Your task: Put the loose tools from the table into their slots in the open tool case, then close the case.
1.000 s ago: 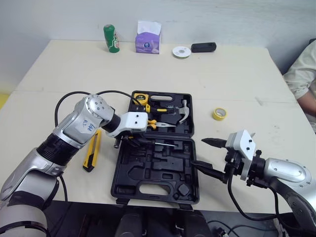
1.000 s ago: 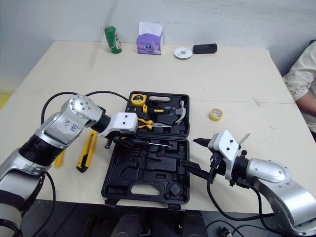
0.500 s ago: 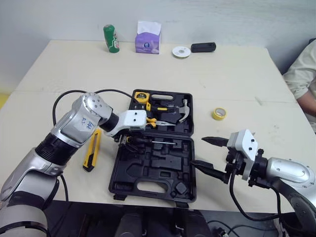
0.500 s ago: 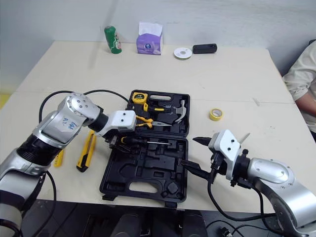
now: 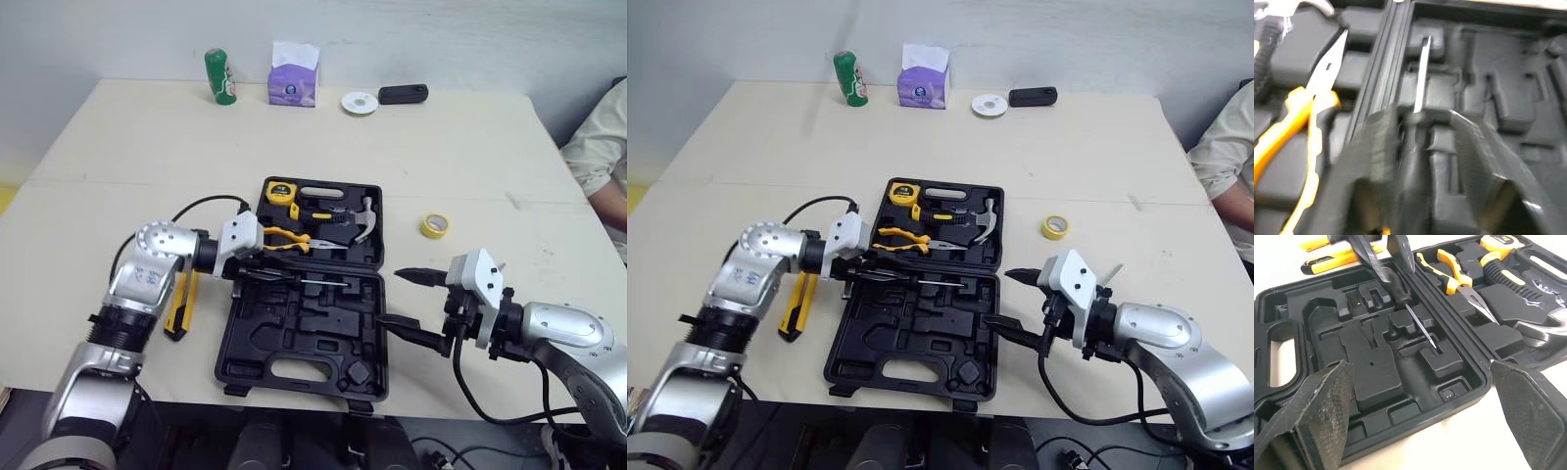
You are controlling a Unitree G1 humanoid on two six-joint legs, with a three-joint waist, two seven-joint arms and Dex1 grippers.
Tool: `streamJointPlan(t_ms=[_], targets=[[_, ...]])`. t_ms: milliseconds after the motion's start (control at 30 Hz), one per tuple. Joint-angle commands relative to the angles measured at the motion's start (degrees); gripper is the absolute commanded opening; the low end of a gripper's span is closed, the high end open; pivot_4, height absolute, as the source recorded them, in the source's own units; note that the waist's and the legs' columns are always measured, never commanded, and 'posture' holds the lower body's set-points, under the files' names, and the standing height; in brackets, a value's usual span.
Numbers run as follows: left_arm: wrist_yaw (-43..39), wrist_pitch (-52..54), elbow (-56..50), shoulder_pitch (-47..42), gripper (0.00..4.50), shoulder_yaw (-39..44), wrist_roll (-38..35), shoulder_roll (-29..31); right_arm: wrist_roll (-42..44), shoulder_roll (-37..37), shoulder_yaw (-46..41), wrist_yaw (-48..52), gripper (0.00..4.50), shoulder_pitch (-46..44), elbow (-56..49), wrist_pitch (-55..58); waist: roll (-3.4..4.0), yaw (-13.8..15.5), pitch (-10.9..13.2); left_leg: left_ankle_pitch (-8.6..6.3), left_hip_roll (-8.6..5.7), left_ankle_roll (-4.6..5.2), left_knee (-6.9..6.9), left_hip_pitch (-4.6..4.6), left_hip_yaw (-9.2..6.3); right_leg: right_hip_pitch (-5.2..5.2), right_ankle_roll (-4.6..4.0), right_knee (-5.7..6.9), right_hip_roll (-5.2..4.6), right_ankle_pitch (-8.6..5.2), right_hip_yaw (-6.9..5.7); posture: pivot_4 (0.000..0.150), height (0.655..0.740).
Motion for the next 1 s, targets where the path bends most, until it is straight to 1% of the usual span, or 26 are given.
streamJointPlan(t_ms=[33, 267, 533, 667, 733, 833, 933, 1000], targets=[[1.37, -6.66, 2.06, 1.67, 0.05, 2.07, -0.67, -1.82, 0.52, 0.48, -0.30, 0.12, 4.50, -0.54, -0.33, -1.12, 0.00, 0.02, 0.00, 0.00, -0.01, 0.00, 0.00, 0.00, 0.00, 0.00, 0.01, 0.01, 0.00, 0.00, 0.00, 0.150, 0.7316], [2.37, -5.93, 4.51, 2.12, 0.05, 2.02, -0.73, -3.68, 0.91, 0.80, -0.40, 0.02, 4.50, 0.06, -0.56, -0.77, -0.02, -0.02, -0.01, 0.00, -0.01, 0.01, 0.00, 0.04, 0.01, 0.03, 0.01, 0.03, -0.01, 0.01, 0.01, 0.150, 0.7316], [0.78, -5.36, 4.46, 3.06, 0.05, -0.07, 1.32, -1.85, 0.58, 0.91, -0.09, 0.13, 4.50, 0.06, 0.00, -1.02, -0.03, -0.10, -0.03, 0.00, 0.00, 0.00, 0.00, 0.06, 0.01, 0.04, 0.01, 0.03, 0.00, 0.01, 0.02, 0.150, 0.7316], [2.15, -6.70, 6.38, 2.97, 0.05, -3.09, 6.22, -0.51, -0.22, 0.93, 0.74, 0.23, 4.50, -0.28, 0.50, -1.45, -0.04, -0.10, -0.09, 0.00, 0.00, 0.00, 0.00, 0.13, 0.01, 0.09, 0.01, 0.03, -0.04, 0.01, 0.02, 0.150, 0.7316], [2.04, -6.23, 9.03, 1.80, 0.05, -6.77, 10.43, 0.62, -0.25, 0.97, 1.01, 0.37, 4.50, -0.60, 0.83, -1.57, -0.07, -0.07, -0.28, 0.00, 0.00, 0.00, 0.00, 0.18, 0.01, 0.13, 0.01, 0.02, -0.05, 0.01, 0.02, 0.150, 0.7316], [2.31, -7.19, 12.64, 0.13, 0.05, -10.37, 14.52, 1.32, -0.70, 0.90, 1.65, 0.66, 4.50, -1.06, 1.51, -1.91, -0.04, -0.07, -1.05, -0.01, 0.00, 0.01, 0.00, 0.28, 0.01, 0.21, 0.01, -0.03, -0.05, 0.01, 0.03, 0.150, 0.7316], [2.15, -7.00, 14.26, -0.64, 0.05, -12.03, 15.80, 1.22, -1.75, 0.55, 2.27, 1.00, 4.50, -1.10, 2.02, -2.44, 0.22, -0.26, -1.78, -0.10, 0.04, 0.02, -0.07, 0.49, 0.02, 0.43, 0.00, -0.25, -0.05, 0.00, 0.05, 0.150, 0.7316], [0.66, -6.71, 13.00, 0.01, 0.05, -11.88, 14.37, 1.24, -1.89, 0.48, 1.92, 1.19, 4.50, -0.32, 1.88, -2.56, 0.36, -0.26, -1.90, -0.26, 0.12, -0.02, -0.16, 1.02, 0.02, 0.93, -0.05, -0.39, -0.07, -0.03, 0.06, 0.150, 0.7316]])
